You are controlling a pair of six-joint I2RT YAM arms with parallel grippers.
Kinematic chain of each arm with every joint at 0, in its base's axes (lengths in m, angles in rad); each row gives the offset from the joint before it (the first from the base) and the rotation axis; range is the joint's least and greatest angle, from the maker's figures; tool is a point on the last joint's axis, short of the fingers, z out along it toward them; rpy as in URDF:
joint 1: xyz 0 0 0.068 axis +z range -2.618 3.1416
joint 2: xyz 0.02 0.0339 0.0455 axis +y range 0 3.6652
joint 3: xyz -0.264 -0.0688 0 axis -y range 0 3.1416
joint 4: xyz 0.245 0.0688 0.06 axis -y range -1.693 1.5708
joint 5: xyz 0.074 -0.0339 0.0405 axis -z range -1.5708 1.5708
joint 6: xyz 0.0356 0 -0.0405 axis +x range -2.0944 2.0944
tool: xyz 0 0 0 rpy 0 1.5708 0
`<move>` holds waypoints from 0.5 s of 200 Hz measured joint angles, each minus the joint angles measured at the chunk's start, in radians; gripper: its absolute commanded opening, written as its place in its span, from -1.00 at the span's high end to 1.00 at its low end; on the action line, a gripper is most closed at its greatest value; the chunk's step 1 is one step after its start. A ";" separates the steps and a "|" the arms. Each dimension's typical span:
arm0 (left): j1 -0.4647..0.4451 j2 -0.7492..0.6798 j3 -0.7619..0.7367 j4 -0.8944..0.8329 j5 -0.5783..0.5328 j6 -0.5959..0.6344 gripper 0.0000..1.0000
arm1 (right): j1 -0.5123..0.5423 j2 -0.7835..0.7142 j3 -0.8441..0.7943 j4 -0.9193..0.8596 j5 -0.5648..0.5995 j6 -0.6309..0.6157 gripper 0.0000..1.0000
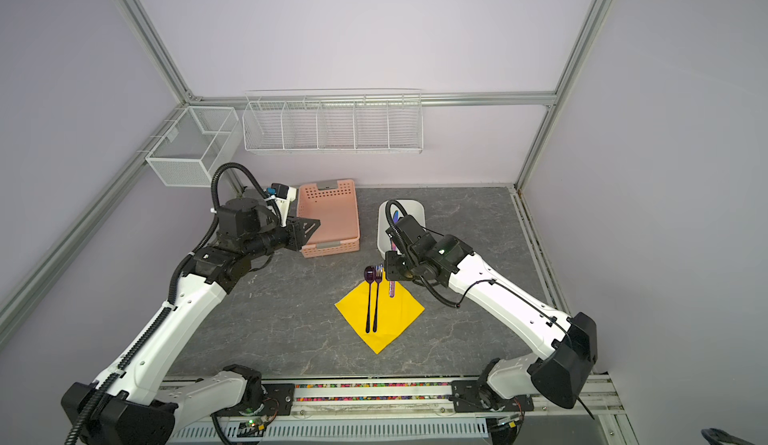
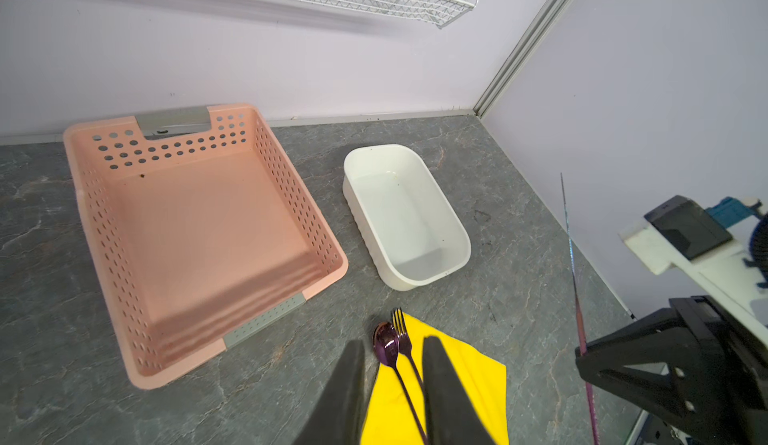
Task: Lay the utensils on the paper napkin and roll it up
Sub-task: 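Withdraw the open left gripper while the right gripper carries the knife to the napkin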
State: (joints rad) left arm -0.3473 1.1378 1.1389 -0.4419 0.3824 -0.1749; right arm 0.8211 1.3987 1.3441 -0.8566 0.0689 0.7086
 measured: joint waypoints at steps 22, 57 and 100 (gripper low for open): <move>0.000 -0.021 0.000 -0.026 -0.002 0.026 0.47 | 0.018 0.024 -0.030 0.001 -0.010 0.027 0.86; 0.000 -0.039 -0.030 -0.035 -0.020 0.038 0.48 | 0.032 0.061 -0.084 0.011 -0.031 0.067 0.86; 0.001 -0.073 -0.095 -0.037 -0.029 0.033 0.47 | 0.034 0.098 -0.144 0.028 -0.059 0.110 0.86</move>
State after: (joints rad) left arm -0.3466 1.0649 1.0439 -0.4786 0.3538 -0.1421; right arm 0.8547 1.4971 1.2003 -0.8288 0.0097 0.8185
